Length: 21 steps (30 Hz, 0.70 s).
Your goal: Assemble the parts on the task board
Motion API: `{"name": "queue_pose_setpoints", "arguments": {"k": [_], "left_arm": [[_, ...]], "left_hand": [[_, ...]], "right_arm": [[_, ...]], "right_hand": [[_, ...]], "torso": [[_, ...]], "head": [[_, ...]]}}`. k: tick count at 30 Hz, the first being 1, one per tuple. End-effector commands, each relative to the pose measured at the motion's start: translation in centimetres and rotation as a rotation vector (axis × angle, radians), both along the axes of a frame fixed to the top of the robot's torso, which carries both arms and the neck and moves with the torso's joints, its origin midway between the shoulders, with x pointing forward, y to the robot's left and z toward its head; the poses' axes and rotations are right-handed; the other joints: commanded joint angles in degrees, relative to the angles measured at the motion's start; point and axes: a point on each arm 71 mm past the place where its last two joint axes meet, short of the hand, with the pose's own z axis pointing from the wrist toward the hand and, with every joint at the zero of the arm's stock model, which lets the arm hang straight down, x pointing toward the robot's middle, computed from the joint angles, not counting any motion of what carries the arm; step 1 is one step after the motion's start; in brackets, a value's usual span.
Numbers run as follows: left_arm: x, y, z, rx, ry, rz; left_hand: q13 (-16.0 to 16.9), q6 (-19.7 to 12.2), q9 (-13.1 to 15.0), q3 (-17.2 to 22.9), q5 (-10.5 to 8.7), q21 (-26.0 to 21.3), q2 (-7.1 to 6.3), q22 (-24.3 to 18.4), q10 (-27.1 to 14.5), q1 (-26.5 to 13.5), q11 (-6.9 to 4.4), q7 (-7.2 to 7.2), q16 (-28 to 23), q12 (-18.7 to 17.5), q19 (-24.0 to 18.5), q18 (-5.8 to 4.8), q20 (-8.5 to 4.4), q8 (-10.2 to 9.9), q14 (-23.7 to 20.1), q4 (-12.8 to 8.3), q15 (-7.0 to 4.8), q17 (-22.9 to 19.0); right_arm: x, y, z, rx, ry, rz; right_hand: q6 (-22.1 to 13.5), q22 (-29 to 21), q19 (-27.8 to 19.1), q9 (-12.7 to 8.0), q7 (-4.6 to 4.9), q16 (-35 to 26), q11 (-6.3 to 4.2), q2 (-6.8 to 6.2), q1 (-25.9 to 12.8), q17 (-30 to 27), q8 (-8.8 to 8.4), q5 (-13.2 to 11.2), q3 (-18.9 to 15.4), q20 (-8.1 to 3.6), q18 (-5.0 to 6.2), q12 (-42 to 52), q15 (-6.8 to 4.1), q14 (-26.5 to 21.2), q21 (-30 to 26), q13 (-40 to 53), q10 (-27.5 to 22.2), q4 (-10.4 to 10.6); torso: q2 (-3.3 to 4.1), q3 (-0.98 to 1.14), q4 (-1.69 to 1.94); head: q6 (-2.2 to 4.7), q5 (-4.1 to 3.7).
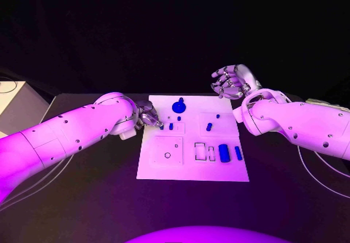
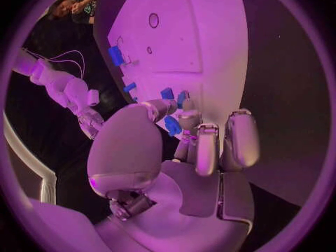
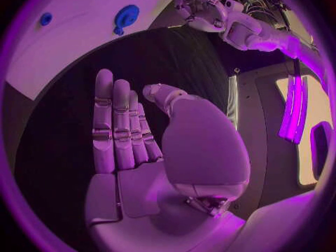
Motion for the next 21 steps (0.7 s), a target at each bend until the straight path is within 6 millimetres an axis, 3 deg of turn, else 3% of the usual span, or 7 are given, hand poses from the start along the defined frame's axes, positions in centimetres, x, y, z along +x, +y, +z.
{"name": "queue_pose_setpoints", "arguments": {"k": [1,21], "left_arm": [[0.02,-0.16,0.01,0.022,-0.011,-0.021],[0.05,-0.43,-0.22,0.059,-0.003,-0.05]], "left_hand": [[0.04,0.2,0.02,11.46,0.2,0.19,0.26,0.05,0.34,0.35,0.02,-0.05,0.28,0.33,0.39,-1.07,-0.18,-0.11,5.43,-11.87,-0.33,13.14],[-0.14,0.3,-0.02,11.54,0.19,0.07,0.21,-0.13,0.28,0.34,0.02,-0.06,0.24,0.2,0.29,-1.02,-0.19,-0.23,5.4,-11.94,-0.34,13.07]], "right_arm": [[-0.04,0.09,0.03,-0.001,-0.002,0.009],[-0.06,0.09,0.04,-0.001,-0.002,0.009]], "right_hand": [[0.03,-0.06,0.44,-0.06,0.35,-0.38,-0.11,0.31,-0.17,0.09,0.38,0.27,-0.28,0.04,0.5,0.26,-0.12,0.42,-0.19,-0.07,0.33,0.13],[0.03,-0.06,0.44,-0.06,0.35,-0.38,-0.11,0.31,-0.17,0.09,0.38,0.27,-0.28,0.04,0.5,0.26,-0.12,0.42,-0.19,-0.07,0.33,0.13]], "torso": [[0.0,0.01,0.01],[0.0,-0.01,0.01]], "head": [[0.0,0.0],[-0.1,-0.07]]}}
